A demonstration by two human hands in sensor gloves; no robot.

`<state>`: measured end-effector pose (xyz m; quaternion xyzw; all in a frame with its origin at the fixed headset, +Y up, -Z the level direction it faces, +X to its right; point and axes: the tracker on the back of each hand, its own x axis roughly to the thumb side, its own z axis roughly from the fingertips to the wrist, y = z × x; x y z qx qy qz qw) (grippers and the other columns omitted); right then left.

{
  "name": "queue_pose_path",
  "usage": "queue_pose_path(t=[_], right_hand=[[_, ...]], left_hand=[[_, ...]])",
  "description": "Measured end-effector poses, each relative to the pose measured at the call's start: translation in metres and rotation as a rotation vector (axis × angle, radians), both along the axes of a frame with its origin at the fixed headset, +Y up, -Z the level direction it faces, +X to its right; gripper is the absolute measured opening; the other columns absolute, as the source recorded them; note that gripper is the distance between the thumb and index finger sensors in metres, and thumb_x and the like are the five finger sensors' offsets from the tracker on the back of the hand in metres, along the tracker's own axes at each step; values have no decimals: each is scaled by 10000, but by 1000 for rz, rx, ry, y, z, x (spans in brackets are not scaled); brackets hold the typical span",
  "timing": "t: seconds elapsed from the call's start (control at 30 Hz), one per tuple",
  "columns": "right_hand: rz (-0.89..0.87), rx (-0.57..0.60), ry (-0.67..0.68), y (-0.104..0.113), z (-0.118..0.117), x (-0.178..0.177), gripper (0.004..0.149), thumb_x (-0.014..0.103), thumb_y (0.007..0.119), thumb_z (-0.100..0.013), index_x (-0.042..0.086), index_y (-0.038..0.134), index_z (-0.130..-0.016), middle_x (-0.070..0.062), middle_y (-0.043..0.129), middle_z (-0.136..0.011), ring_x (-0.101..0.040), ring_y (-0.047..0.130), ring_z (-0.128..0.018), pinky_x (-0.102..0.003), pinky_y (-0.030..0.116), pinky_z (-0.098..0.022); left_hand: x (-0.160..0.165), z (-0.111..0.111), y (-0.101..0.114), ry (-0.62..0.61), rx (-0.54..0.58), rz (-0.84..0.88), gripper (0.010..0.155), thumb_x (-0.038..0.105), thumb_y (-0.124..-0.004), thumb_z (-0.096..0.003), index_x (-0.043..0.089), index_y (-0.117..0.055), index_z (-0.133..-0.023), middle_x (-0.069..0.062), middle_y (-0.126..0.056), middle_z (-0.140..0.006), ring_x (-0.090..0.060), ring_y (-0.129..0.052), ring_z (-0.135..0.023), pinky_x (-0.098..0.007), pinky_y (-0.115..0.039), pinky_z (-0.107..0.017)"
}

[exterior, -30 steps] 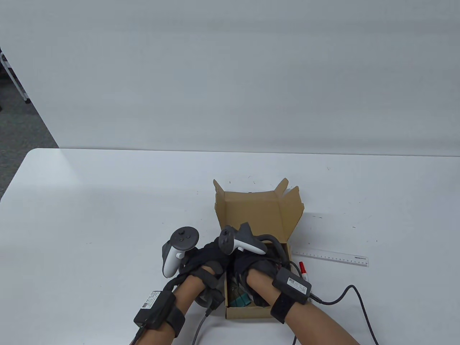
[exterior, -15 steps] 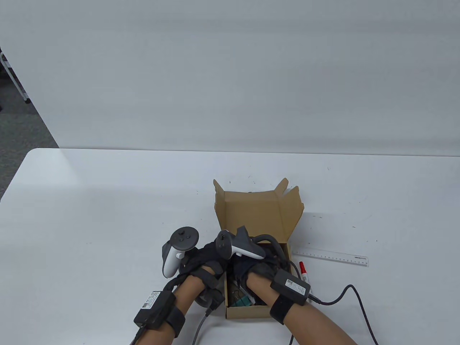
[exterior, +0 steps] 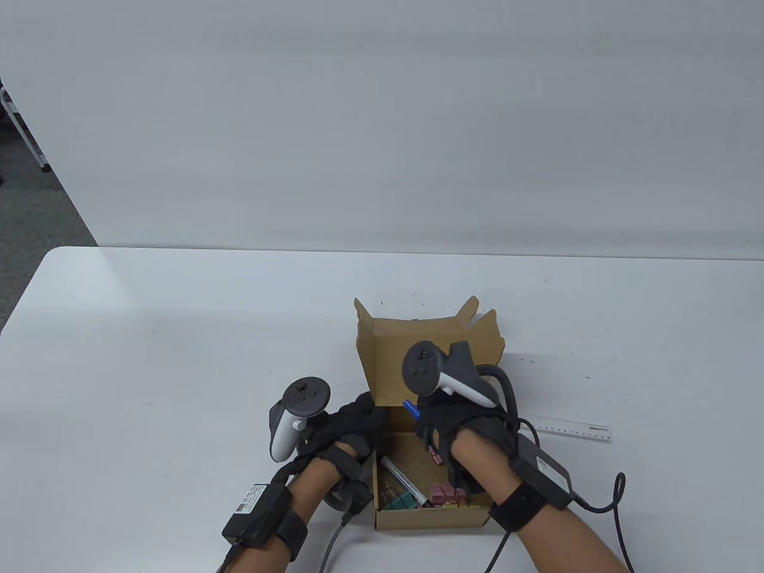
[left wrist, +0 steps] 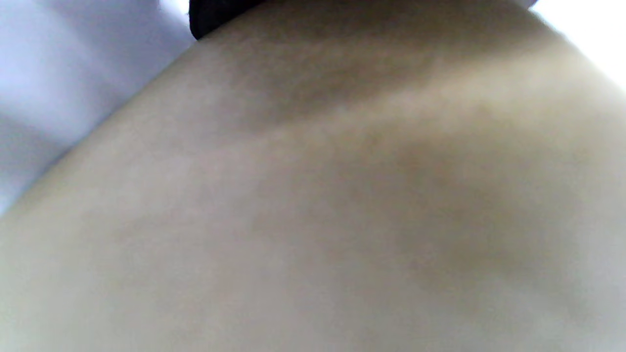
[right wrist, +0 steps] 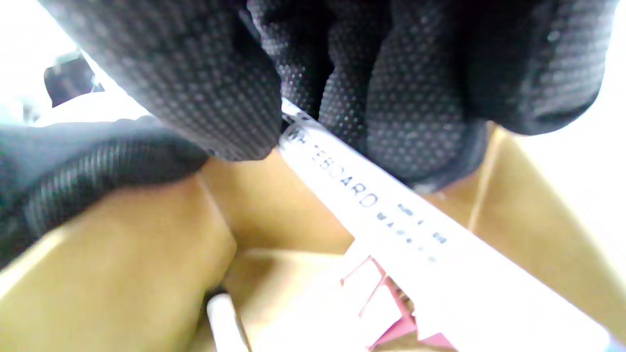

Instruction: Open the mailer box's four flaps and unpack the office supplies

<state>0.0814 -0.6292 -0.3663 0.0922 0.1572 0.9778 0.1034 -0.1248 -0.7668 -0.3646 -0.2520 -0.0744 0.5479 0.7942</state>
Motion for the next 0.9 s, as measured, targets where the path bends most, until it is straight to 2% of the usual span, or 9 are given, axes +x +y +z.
queue_pose_path(t=[0.1,0.17,0.27,0.4,0.5,0.63,0.77,0.9], right_hand=[[-64,52,-117,13,5,42,451,287,966,-379,6,906,-727,-206,1011,-605,-334,1055,-353,-500,875,-253],[-88,54,-199,8,12,72,451,287,967,-382,2,908,-727,-209,1013,-603,-334,1057,-349,-500,877,-250],[-110,13,-332,-20,21,117,453,288,970,-383,-3,911,-725,-212,1017,-599,-331,1062,-345,-496,883,-243],[-57,-42,-458,-62,23,154,454,290,969,-384,-4,912,-725,-212,1018,-597,-329,1064,-341,-493,887,-239],[4,-86,-512,-84,23,169,457,294,968,-385,-5,910,-726,-211,1018,-595,-323,1065,-339,-489,890,-234],[189,-117,-535,-103,25,172,457,303,963,-392,-3,908,-728,-204,1022,-591,-312,1074,-330,-479,900,-227],[219,-145,-537,-111,24,169,459,312,958,-397,1,906,-730,-198,1029,-585,-304,1086,-321,-471,912,-215],[264,-113,-532,-114,21,163,460,319,954,-398,3,905,-730,-194,1029,-585,-301,1086,-321,-469,912,-215]], left_hand=[[0,0,0,1,1,0,605,481,-648,-580,193,-481,-1085,-188,-575,-1153,-531,-556,-1036,-687,-374,-762],[0,0,0,0,0,-1,604,481,-648,-579,193,-482,-1084,-187,-575,-1153,-530,-558,-1036,-687,-375,-761],[0,0,0,-2,0,-3,606,481,-648,-578,192,-482,-1084,-187,-576,-1153,-531,-559,-1035,-689,-376,-761],[0,0,0,-1,0,-2,607,481,-648,-579,193,-480,-1085,-186,-575,-1153,-531,-558,-1035,-688,-375,-761],[0,0,0,-1,0,-1,606,483,-648,-578,194,-482,-1085,-186,-576,-1152,-529,-558,-1036,-687,-375,-761],[0,0,0,-1,0,0,605,483,-647,-579,194,-481,-1085,-185,-575,-1153,-528,-556,-1037,-686,-374,-762],[0,0,0,-1,0,1,606,482,-649,-578,194,-482,-1085,-188,-576,-1152,-530,-557,-1035,-687,-375,-760],[0,0,0,-2,0,2,606,482,-649,-579,194,-482,-1085,-187,-575,-1153,-530,-558,-1035,-687,-374,-761]])
